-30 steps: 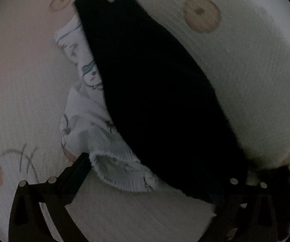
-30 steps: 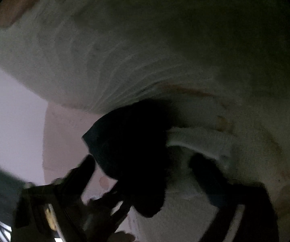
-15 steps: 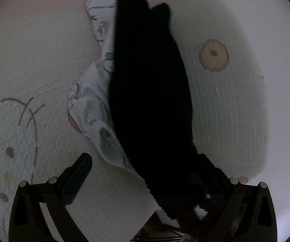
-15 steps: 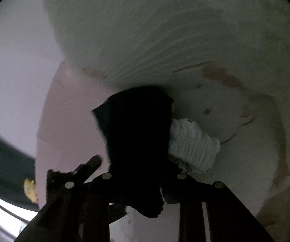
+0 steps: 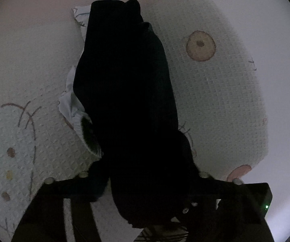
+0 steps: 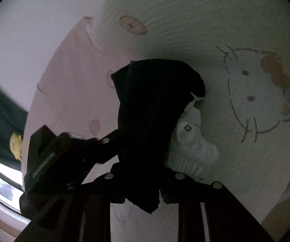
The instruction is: Fold clothes
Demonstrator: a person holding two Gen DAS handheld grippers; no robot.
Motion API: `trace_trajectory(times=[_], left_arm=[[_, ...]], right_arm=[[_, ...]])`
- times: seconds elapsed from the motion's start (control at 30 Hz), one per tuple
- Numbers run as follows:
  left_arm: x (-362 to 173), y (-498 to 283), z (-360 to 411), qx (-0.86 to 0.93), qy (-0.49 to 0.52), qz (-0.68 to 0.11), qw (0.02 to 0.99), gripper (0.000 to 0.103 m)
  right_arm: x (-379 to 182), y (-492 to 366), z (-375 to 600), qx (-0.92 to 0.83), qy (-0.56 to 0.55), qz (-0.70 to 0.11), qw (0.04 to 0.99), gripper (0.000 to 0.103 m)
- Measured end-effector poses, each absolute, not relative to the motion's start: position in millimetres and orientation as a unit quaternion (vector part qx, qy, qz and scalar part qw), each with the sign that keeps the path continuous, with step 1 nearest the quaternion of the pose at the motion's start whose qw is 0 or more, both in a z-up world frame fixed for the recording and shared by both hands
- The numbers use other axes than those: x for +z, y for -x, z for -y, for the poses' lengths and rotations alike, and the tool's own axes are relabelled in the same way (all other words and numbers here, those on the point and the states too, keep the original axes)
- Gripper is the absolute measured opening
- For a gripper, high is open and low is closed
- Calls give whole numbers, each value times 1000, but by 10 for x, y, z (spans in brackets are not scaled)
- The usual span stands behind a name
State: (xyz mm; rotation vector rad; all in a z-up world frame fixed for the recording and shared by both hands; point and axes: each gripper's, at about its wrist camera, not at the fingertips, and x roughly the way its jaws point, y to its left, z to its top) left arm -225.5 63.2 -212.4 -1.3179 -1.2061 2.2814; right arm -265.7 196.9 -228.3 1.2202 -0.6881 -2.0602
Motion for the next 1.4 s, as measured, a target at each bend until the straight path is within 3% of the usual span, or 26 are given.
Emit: trace_trajectory(times=[0.07,0.2,0.27,0.43,0.77,0.9,1.2,1.27,1.4], left_arm=[[-2302,2235,-602,781,457,410,113,25],[-2337,2019,-260,804,459,365,104,20],[-2245,1965,-323,825,450,326,100,18],[-2093,1841,-427,855,434,271,84,17],[-2139,1880,-367,885,427,180,47,11],[-2136,1714,-180,895,422,139,36,11],[-2246,1767,13,890,432,147,19,11],[-2241,1776,18,891,430,143,15,11],[-2234,1752,47,891,433,135,7,11]], right_arm=[[-2278,2579,-2071,-788,-474,236,316,26],[-2223,2422,-2223,-800,-508,137,289,62],[-2163,2452,-2216,-813,-501,118,274,63],[-2089,2464,-2537,-819,-485,167,259,72],[-2005,2563,-2635,-785,-429,330,302,75],[-2017,2606,-2468,-792,-434,307,299,75],[-2096,2713,-1969,-815,-433,254,289,74],[-2112,2736,-1857,-820,-432,242,287,72],[-2161,2780,-1667,-817,-439,243,283,52]])
